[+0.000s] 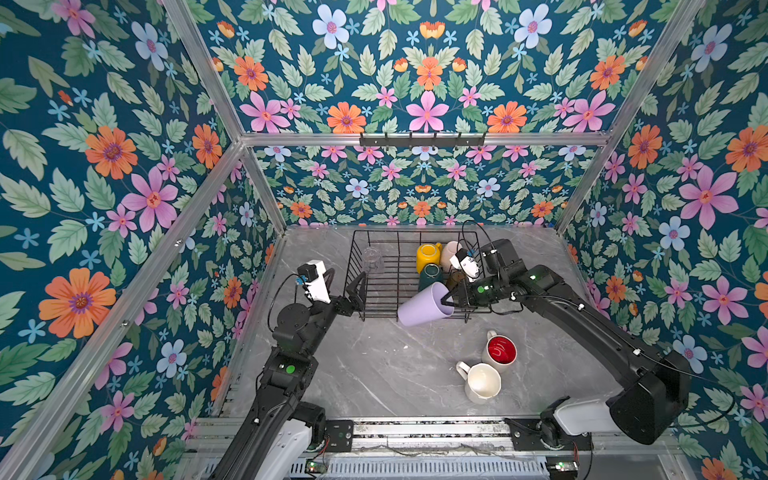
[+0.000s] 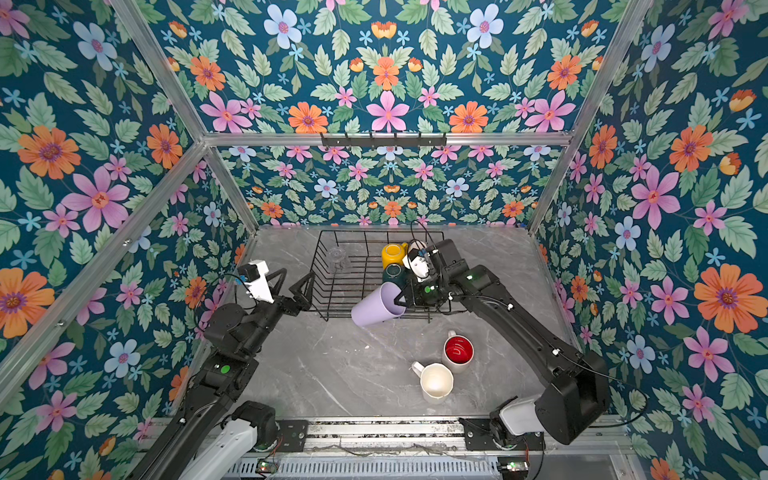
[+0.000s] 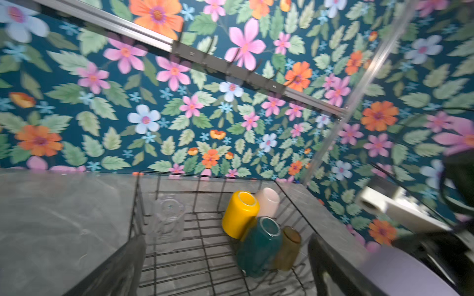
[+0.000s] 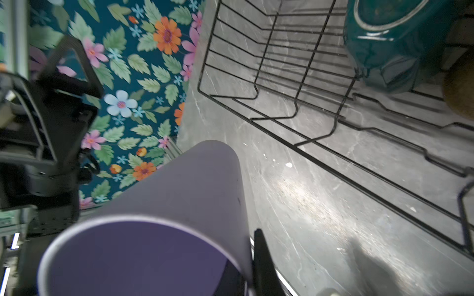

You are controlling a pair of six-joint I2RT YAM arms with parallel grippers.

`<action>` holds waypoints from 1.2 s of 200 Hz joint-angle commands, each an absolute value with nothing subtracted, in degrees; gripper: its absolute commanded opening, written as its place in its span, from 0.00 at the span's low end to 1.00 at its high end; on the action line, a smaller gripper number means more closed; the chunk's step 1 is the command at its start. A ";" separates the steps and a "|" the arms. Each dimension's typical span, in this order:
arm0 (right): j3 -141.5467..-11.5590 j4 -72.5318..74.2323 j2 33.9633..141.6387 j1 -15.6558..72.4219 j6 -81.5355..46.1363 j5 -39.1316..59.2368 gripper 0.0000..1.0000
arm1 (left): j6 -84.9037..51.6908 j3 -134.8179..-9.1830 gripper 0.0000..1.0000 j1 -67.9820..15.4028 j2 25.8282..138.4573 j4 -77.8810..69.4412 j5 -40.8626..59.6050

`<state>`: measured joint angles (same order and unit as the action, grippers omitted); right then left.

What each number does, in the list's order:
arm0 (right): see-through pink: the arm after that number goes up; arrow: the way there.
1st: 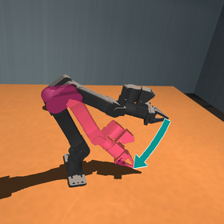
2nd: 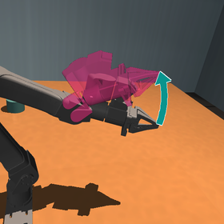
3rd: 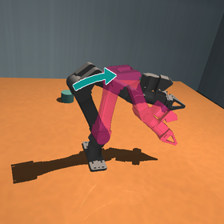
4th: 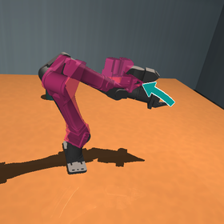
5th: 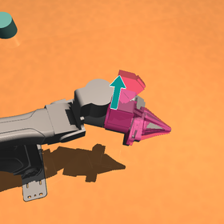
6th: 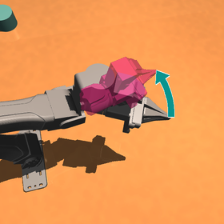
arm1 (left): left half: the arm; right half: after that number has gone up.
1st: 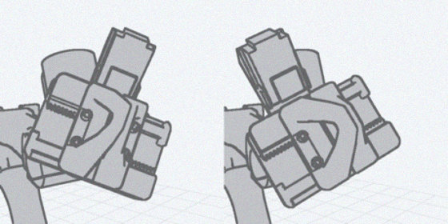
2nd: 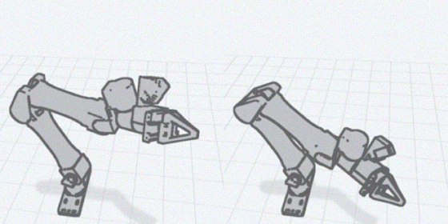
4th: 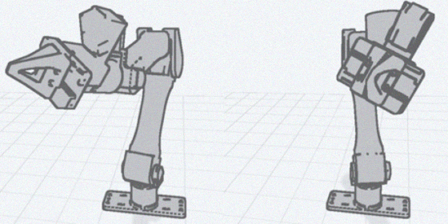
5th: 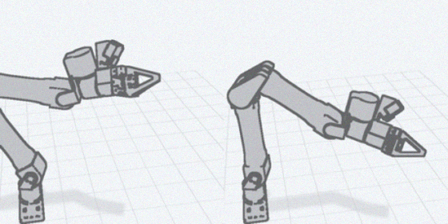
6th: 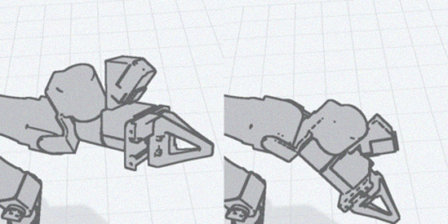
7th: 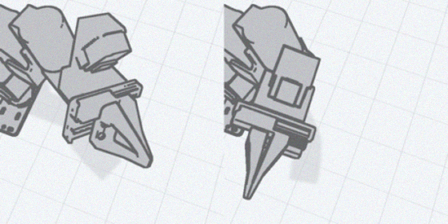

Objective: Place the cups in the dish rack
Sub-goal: 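Carry the lavender cup over the rack while the left gripper reaches toward it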

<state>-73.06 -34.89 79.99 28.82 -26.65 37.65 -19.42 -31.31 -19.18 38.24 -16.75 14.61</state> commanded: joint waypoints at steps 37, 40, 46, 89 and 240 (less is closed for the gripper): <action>-71.75 -19.99 79.20 24.99 -32.34 47.83 0.00 | -23.10 -30.50 0.99 -19.02 42.41 -36.04 47.40; -71.72 -19.57 79.11 24.89 -32.44 48.14 0.00 | -23.38 -30.45 0.99 -19.07 42.58 -36.76 48.23; -71.72 -18.81 78.94 24.84 -32.52 48.82 0.00 | -23.90 -30.37 0.99 -19.07 43.00 -38.10 49.73; -71.97 -15.79 78.50 24.80 -31.82 52.91 0.00 | -27.51 -30.74 0.99 -19.07 48.26 -45.67 56.14; -72.23 -8.17 78.29 28.00 -32.87 62.77 0.00 | -33.29 -31.46 0.99 -19.03 54.46 -55.52 60.25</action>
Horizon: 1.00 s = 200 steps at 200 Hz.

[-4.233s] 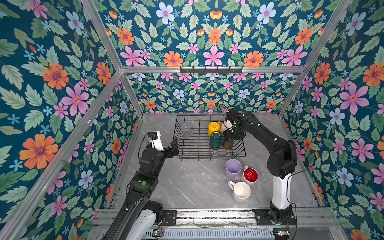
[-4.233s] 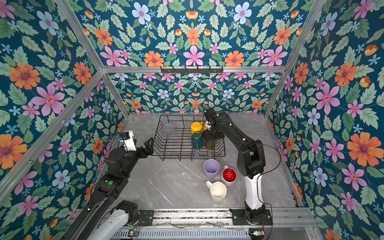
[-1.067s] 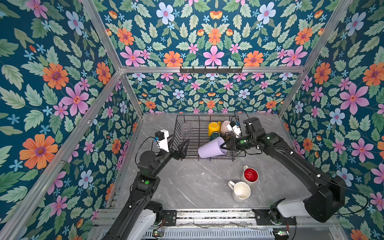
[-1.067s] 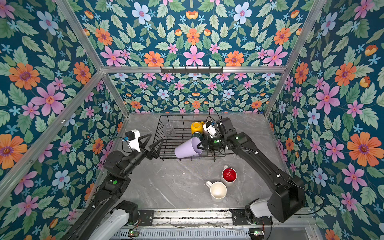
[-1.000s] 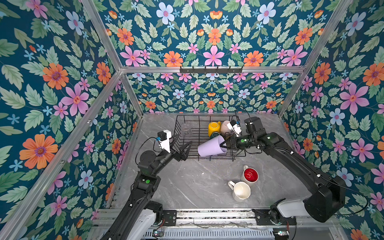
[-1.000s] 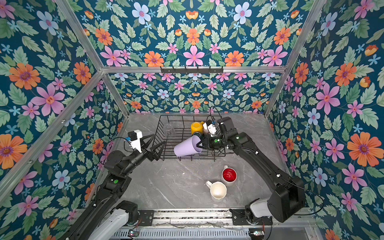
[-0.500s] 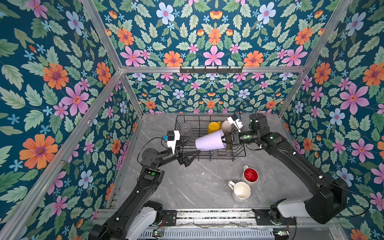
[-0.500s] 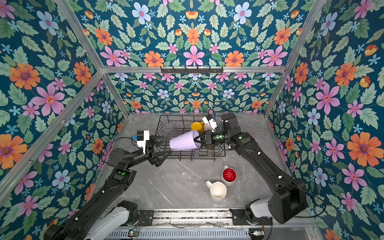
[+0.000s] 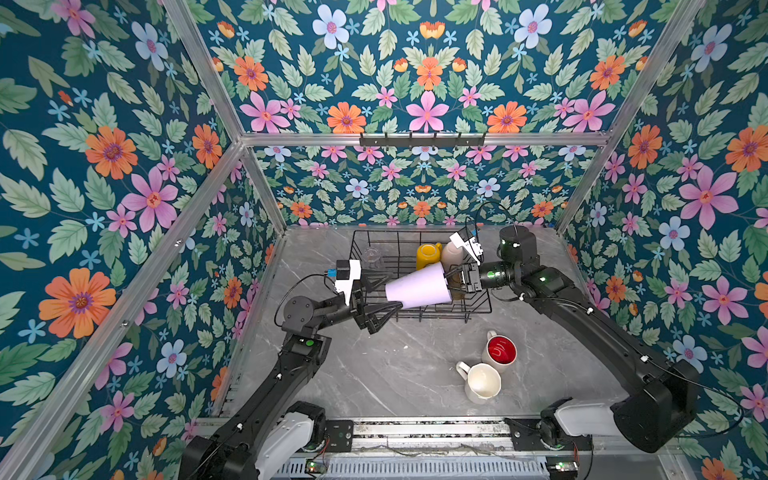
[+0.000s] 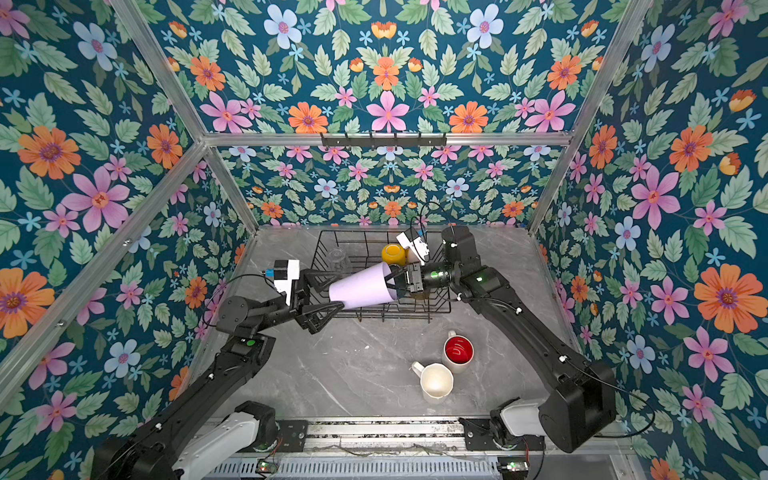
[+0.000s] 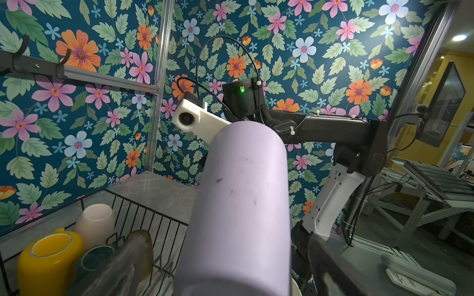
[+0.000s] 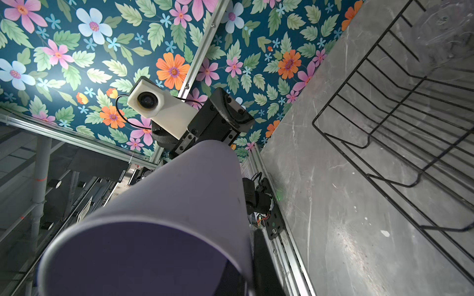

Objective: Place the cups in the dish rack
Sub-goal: 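Carry the lavender cup over the rack while the left gripper reaches toward it, then close the left gripper on the lavender cup beside the right gripper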

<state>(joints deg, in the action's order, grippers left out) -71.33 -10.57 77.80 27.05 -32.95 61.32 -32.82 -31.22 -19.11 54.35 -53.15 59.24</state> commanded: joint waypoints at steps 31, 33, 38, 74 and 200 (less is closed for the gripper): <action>-73.03 -6.55 79.86 29.10 -33.57 62.68 0.00 | -34.51 -31.46 0.98 -19.07 54.74 -56.99 61.51; -73.10 -6.34 79.95 29.23 -33.71 62.67 0.00 | -34.53 -31.46 0.98 -19.07 54.75 -57.07 61.52; -73.20 -5.91 80.26 29.38 -33.98 62.76 0.00 | -34.70 -31.46 0.98 -19.05 54.71 -57.25 61.69; -74.52 -3.94 82.29 30.64 -34.93 63.12 0.00 | -36.65 -31.48 0.94 -19.07 55.26 -59.80 63.54; -76.20 -1.06 85.78 32.18 -36.74 65.39 0.00 | -40.12 -31.90 0.89 -19.03 56.42 -64.60 66.34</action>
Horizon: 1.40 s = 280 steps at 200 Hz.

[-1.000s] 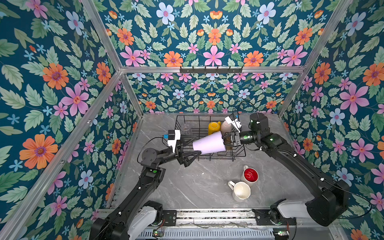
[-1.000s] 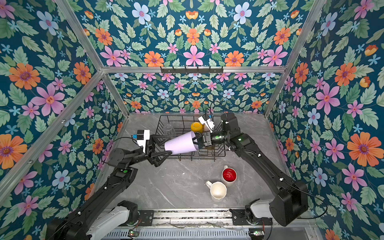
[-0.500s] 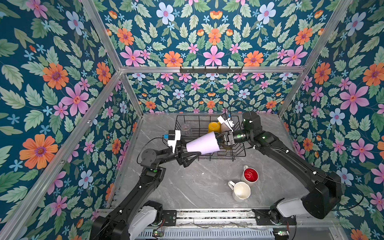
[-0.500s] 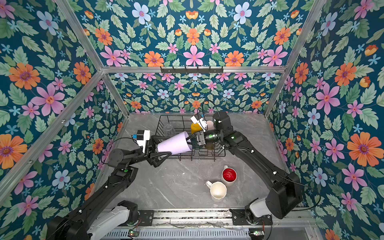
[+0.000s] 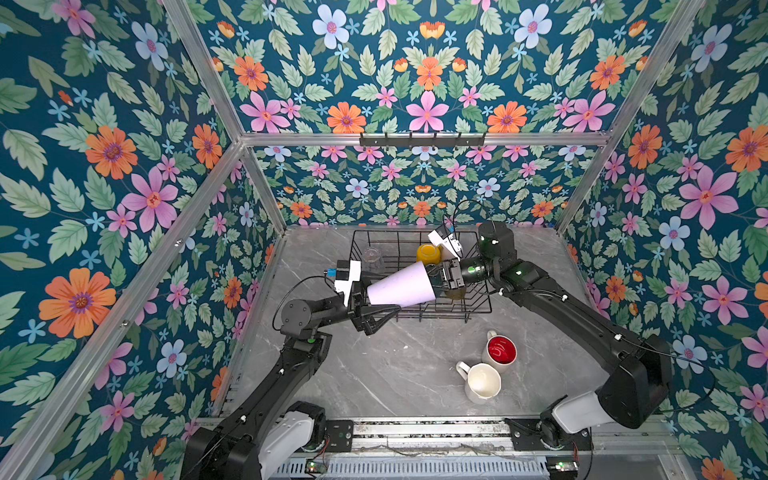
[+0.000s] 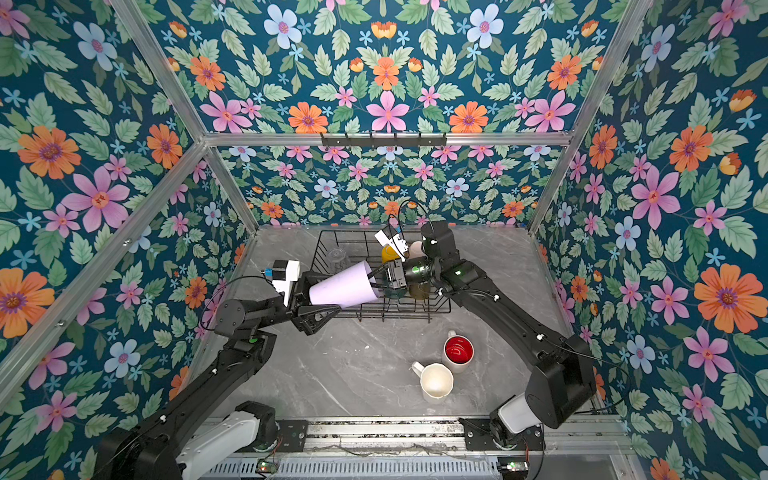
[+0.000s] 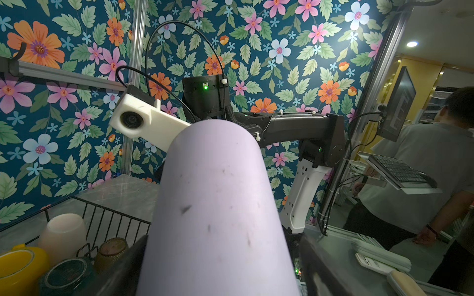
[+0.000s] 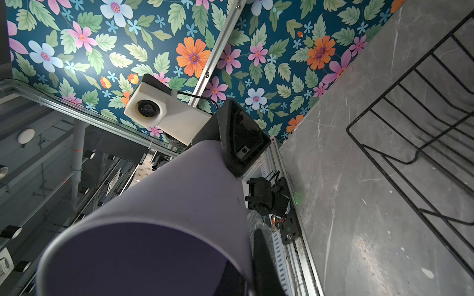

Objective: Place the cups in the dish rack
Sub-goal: 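Close the left gripper on the lavender cup beside the right gripper, then open the right gripper and withdraw it while the left holds the cup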

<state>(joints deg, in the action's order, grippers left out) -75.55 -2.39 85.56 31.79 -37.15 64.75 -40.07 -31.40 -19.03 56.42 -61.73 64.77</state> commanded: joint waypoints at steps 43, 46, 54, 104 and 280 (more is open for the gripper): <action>-76.45 -0.80 86.21 32.43 -36.90 65.66 0.00 | -40.71 -31.82 0.84 -19.04 56.44 -65.24 66.44; -76.51 -0.79 86.29 32.45 -36.98 65.80 0.00 | -40.78 -31.75 0.83 -19.05 56.43 -65.44 66.44; -76.63 -0.79 86.39 32.51 -36.97 65.83 0.00 | -41.19 -31.65 0.80 -19.07 56.59 -66.11 66.43; -77.07 -1.88 86.40 32.51 -36.57 64.21 0.05 | -41.72 -31.99 0.40 -19.04 56.42 -66.53 66.53; -68.91 -19.15 68.57 24.52 -26.64 18.26 0.96 | -11.98 -53.34 0.00 -19.07 57.09 -4.69 36.24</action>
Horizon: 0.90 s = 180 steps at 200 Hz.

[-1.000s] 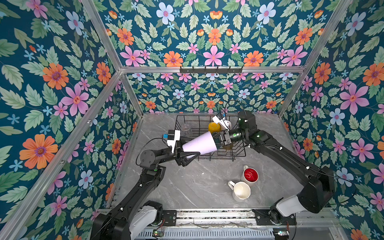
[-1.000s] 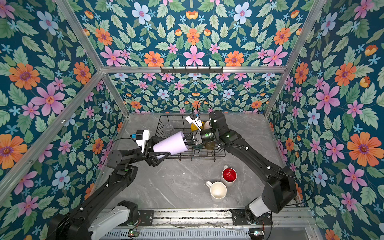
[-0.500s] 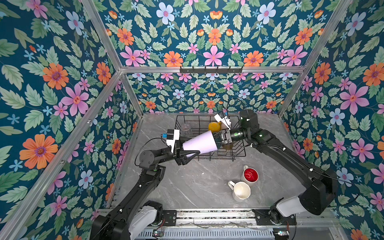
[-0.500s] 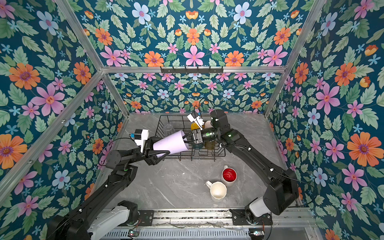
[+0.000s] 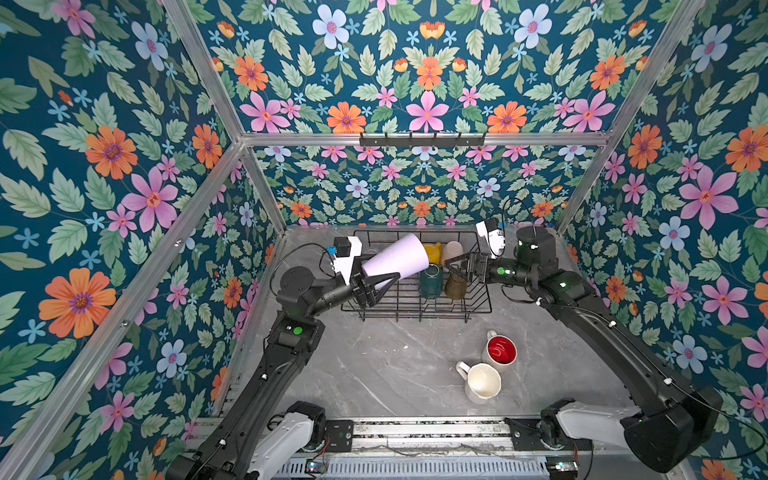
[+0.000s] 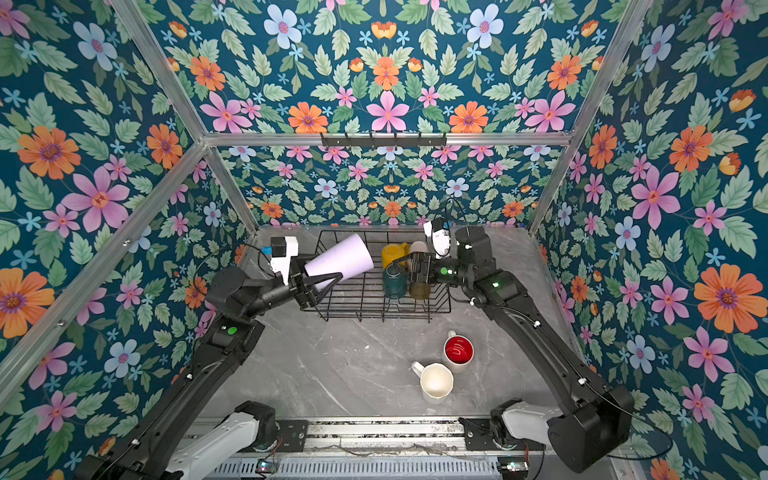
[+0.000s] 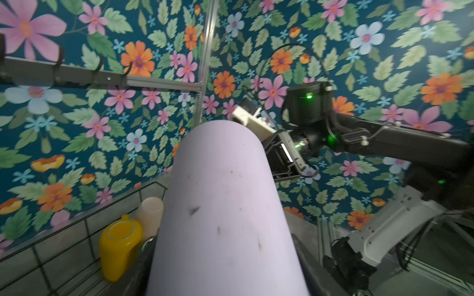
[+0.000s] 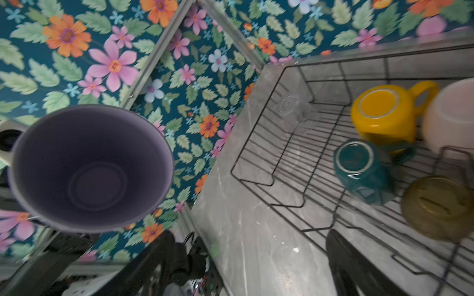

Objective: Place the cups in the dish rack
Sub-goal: 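Open the right gripper and withdraw it while the left holds the cup, then lower the lavender cup upside down into the rack with the left gripper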

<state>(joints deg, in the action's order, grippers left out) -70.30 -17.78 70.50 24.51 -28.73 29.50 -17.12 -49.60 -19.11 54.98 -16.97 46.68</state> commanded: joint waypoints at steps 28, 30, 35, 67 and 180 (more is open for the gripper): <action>-67.38 -19.02 66.71 24.52 -26.12 14.34 0.98 | -10.57 -59.34 0.00 -19.05 60.83 2.59 29.44; -67.34 -19.04 66.64 24.50 -26.04 14.15 0.98 | -10.51 -59.79 0.00 -19.07 61.04 3.22 29.00; -67.24 -19.09 66.45 24.49 -25.94 13.71 0.98 | -10.46 -60.86 0.00 -19.07 61.73 4.34 28.06; -67.06 -19.77 66.11 24.45 -25.01 12.49 0.99 | -10.11 -66.99 0.00 -19.14 66.56 9.78 24.64; -64.36 -19.95 65.31 23.90 -20.02 10.40 0.99 | -8.12 -90.99 0.00 -22.89 90.31 32.67 11.94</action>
<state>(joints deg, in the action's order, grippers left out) -64.84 -20.36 65.93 23.92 -22.04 11.79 -9.91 -86.70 -21.63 86.15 26.11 15.66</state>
